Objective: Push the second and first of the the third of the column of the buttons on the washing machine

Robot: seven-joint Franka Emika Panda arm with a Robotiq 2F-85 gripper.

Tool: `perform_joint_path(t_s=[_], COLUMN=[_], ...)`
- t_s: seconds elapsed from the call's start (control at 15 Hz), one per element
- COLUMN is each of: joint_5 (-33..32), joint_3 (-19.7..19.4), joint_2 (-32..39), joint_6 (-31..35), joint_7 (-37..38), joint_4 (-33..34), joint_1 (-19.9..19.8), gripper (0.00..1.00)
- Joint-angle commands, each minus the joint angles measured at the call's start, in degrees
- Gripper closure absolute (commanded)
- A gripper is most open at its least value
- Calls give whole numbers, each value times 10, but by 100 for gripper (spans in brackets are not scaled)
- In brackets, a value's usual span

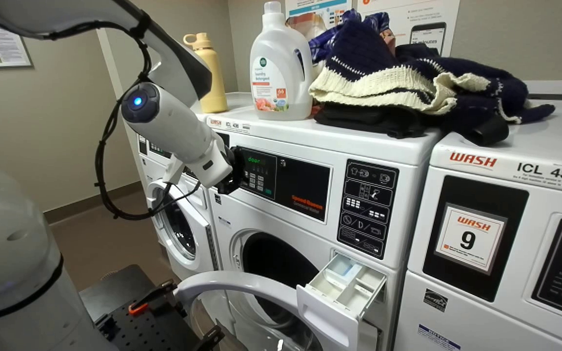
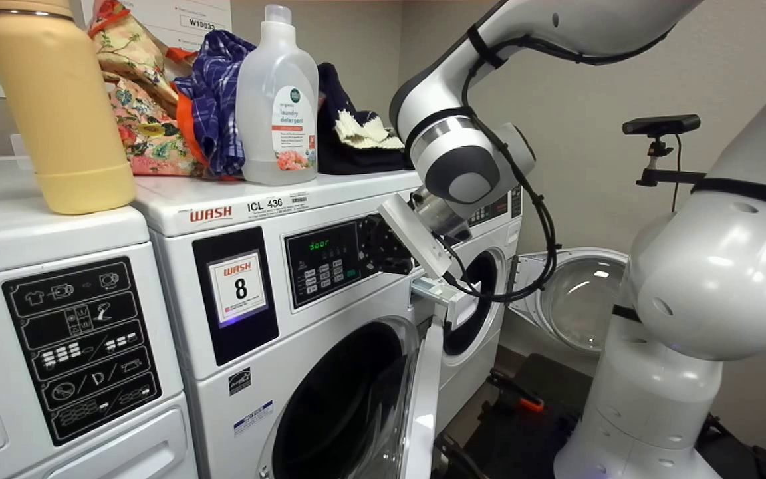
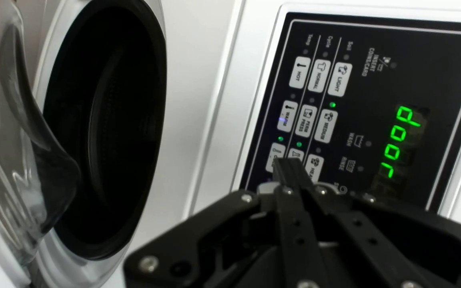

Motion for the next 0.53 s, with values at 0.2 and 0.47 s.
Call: perform_joint_path(t_s=[0.2,0.47], joint_5=[49,85], joint_3=[4,11], joint_2=[-10,-6], joint_6=[-19,-25], joint_7=[-14,-26], joint_4=[3,9], joint_1=[-21,-37], gripper=[98,98])
